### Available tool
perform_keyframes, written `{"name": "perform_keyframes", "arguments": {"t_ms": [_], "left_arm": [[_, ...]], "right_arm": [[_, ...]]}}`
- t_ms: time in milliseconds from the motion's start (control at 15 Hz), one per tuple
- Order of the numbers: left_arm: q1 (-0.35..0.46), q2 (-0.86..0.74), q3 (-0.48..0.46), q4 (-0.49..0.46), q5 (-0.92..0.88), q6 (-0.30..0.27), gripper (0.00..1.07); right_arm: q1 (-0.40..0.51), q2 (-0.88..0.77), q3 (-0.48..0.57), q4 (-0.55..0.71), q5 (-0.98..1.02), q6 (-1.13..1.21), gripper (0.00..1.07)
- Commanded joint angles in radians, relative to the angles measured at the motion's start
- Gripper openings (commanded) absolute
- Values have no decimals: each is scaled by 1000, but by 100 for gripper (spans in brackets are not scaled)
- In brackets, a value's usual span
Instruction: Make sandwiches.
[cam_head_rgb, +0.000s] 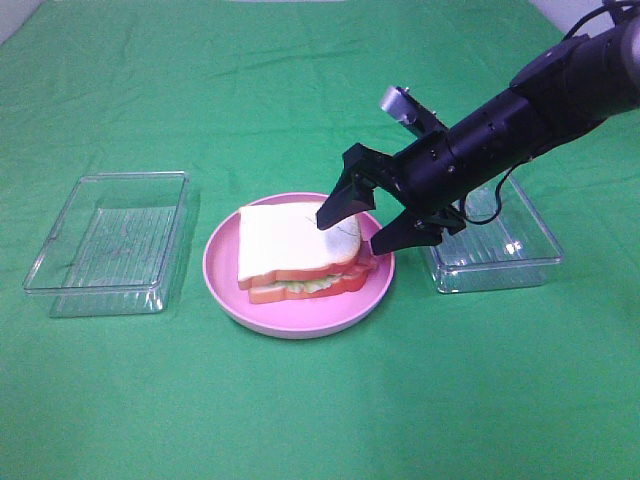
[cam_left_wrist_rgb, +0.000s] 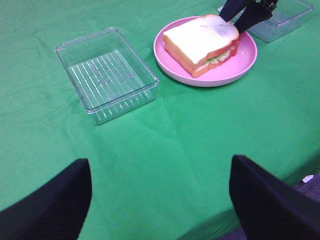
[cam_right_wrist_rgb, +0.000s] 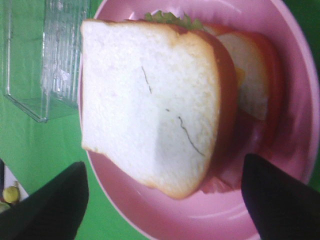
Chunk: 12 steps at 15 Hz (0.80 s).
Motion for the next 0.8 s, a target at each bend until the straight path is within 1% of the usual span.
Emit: {"name": "perform_keyframes", "arguments": {"t_ms": [67, 133, 200, 400, 467, 600, 667, 800], "left_arm": [[0, -3, 1, -6, -8, -1, 73], [0, -3, 1, -6, -8, -1, 73], [0, -3, 1, -6, -8, -1, 73], [0, -3, 1, -6, -8, -1, 73], [0, -3, 1, -6, -8, -1, 73], [0, -3, 1, -6, -8, 0, 73], [0, -3, 1, -6, -8, 1, 73], [0, -3, 1, -6, -8, 1, 73]], "right_arm": [[1, -63, 0, -150, -11, 94, 77], [1, -104, 0, -239, -14, 145, 77], [1, -167, 0, -362, -11, 212, 77], [1, -335, 1, -599, 64, 363, 77], [1, -365, 1, -639, 86, 379, 77], [1, -485, 29, -750, 125, 432, 77], [1, -594, 79, -793, 145, 451, 77], [1, -742, 179, -807, 193, 451, 77]]}}
